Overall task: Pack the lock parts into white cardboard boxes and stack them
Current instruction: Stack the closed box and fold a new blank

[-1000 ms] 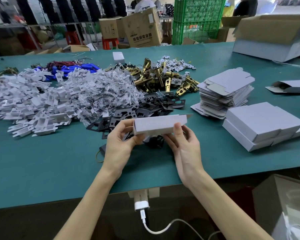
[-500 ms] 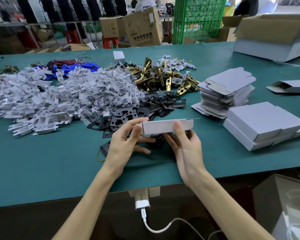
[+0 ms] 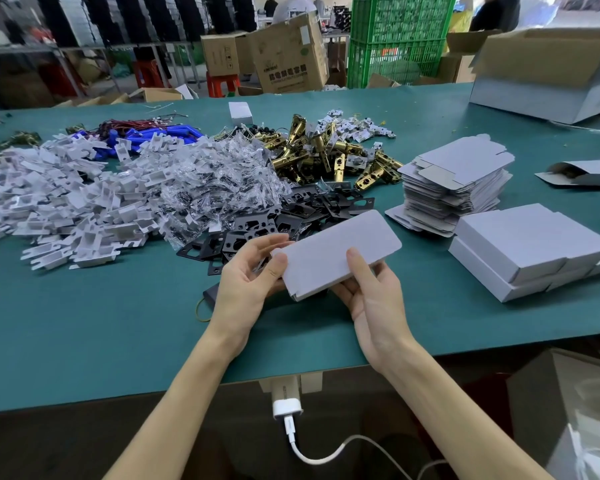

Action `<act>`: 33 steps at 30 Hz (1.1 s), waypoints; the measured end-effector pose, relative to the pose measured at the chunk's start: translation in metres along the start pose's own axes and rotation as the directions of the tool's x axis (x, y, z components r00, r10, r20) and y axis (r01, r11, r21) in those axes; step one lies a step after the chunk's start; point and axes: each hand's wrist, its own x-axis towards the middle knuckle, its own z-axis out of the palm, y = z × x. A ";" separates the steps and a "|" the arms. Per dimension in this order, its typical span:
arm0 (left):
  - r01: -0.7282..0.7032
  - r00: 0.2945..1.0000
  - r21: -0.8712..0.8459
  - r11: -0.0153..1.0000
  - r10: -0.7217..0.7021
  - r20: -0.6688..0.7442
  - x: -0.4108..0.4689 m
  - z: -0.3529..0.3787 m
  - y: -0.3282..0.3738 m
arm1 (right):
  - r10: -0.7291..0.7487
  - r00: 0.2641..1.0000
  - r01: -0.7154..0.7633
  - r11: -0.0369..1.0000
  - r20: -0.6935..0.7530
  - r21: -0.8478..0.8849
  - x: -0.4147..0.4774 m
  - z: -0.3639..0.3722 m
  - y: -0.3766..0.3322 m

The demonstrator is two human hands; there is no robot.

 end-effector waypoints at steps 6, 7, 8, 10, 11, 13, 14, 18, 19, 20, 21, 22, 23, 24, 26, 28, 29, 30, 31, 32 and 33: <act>0.044 0.998 -0.044 0.998 -0.043 0.038 0.000 -0.001 0.001 | -0.013 1.000 0.013 1.000 -0.013 -0.011 0.000 0.000 -0.001; 0.049 0.998 -0.043 0.998 -0.047 0.045 -0.001 -0.001 0.001 | -0.016 1.000 0.015 1.000 -0.015 -0.016 0.000 0.000 -0.001; 0.055 0.997 -0.045 0.997 -0.052 0.050 -0.001 -0.001 0.001 | -0.017 1.000 0.016 1.000 -0.017 -0.021 0.000 0.000 -0.001; 0.061 0.997 -0.048 0.997 -0.058 0.052 -0.001 -0.001 0.001 | -0.018 1.000 0.018 0.999 -0.016 -0.027 0.000 0.000 -0.001; 0.061 0.997 -0.050 0.997 -0.058 0.051 -0.001 -0.001 0.002 | -0.020 1.000 0.020 0.999 -0.015 -0.027 0.000 0.000 -0.001; 0.058 0.997 -0.057 0.997 -0.056 0.046 -0.001 -0.001 0.004 | -0.023 1.000 0.023 0.999 -0.006 -0.025 0.000 0.000 -0.001; 0.059 0.997 -0.063 0.996 -0.056 0.047 -0.002 -0.001 0.004 | -0.023 1.000 0.023 0.999 -0.001 -0.022 0.000 0.000 -0.001; 0.066 0.997 -0.095 0.993 -0.062 0.047 -0.003 0.000 0.007 | -0.026 1.000 0.026 1.000 0.005 -0.014 0.001 0.000 -0.001; 0.067 0.997 -0.105 0.992 -0.063 0.041 -0.003 0.001 0.007 | -0.033 0.999 0.033 0.999 0.003 -0.014 0.001 0.000 0.000; 0.068 0.997 -0.113 0.991 -0.065 0.035 -0.003 0.002 0.008 | -0.044 0.999 0.044 0.999 -0.001 -0.013 0.001 -0.001 0.000; 0.069 0.997 -0.116 0.991 -0.066 0.030 -0.003 0.002 0.007 | -0.058 0.998 0.058 0.998 -0.007 -0.010 0.001 -0.001 0.000; 0.068 0.997 -0.111 0.991 -0.066 0.027 -0.003 0.002 0.007 | -0.072 0.997 0.072 0.997 -0.013 -0.003 0.000 -0.001 0.000; 0.065 0.998 -0.100 0.993 -0.063 0.028 -0.003 0.002 0.007 | -0.083 0.996 0.083 0.997 -0.016 0.007 0.000 -0.002 -0.001; 0.060 0.998 -0.085 0.995 -0.057 0.033 -0.003 0.001 0.006 | -0.092 0.996 0.092 0.996 -0.015 0.014 0.000 -0.002 -0.001; 0.046 0.998 -0.061 0.997 -0.044 0.042 -0.003 0.000 0.005 | -0.107 0.994 0.107 0.994 -0.006 0.011 0.000 -0.002 -0.001; 0.037 0.999 -0.069 0.997 -0.035 0.034 -0.002 -0.001 0.005 | -0.109 0.994 0.109 0.994 0.003 0.003 -0.001 -0.002 -0.001; 0.035 0.999 -0.084 0.996 -0.033 0.028 -0.002 -0.001 0.005 | -0.104 0.994 0.104 0.995 0.008 0.003 -0.001 -0.002 -0.001; 0.034 0.999 -0.097 0.995 -0.032 0.023 -0.001 -0.001 0.005 | -0.100 0.995 0.100 0.995 0.011 0.003 -0.001 -0.001 -0.002; 0.036 0.999 -0.103 0.994 -0.034 0.020 -0.001 -0.001 0.006 | -0.097 0.995 0.097 0.995 0.011 0.003 -0.001 -0.001 -0.002; 0.041 0.999 -0.107 0.993 -0.039 0.021 -0.001 -0.001 0.006 | -0.096 0.995 0.096 0.995 0.008 0.002 -0.001 -0.001 -0.002; 0.052 0.998 -0.115 0.992 -0.050 0.024 -0.001 -0.001 0.006 | -0.095 0.995 0.095 0.995 0.005 0.002 -0.001 -0.001 -0.002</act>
